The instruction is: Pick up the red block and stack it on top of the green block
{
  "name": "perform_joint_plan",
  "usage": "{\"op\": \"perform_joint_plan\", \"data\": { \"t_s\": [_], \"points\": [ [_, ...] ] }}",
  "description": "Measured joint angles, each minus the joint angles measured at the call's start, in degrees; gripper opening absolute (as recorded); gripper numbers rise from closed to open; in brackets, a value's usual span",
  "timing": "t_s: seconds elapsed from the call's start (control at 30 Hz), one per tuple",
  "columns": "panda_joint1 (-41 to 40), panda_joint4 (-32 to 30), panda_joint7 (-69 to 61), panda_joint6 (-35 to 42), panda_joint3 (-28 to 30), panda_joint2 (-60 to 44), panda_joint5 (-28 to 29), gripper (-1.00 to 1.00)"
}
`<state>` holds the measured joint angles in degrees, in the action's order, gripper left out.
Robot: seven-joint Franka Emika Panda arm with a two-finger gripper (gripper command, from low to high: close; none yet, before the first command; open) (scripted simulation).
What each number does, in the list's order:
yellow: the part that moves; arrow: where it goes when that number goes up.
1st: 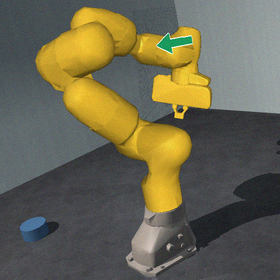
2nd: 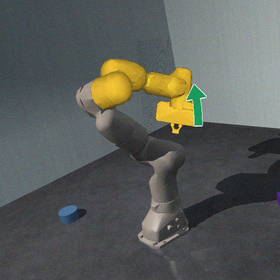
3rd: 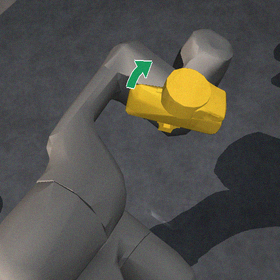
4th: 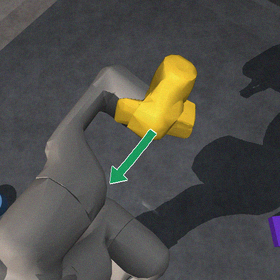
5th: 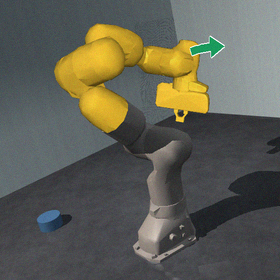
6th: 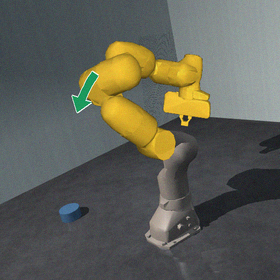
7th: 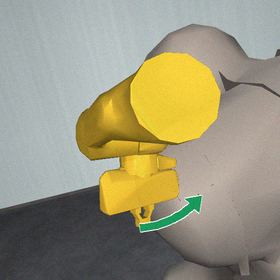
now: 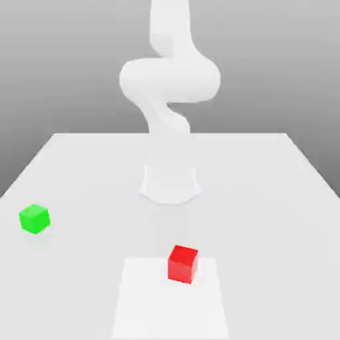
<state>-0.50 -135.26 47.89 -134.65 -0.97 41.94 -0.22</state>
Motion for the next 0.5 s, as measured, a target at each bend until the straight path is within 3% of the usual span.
{"op": "perform_joint_plan", "data": {
  "t_s": [0.5],
  "points": [
    [-2.39, -24.69, 15.62, -21.08, -5.99, -29.65, -1.22, 0.0]
  ]
}}
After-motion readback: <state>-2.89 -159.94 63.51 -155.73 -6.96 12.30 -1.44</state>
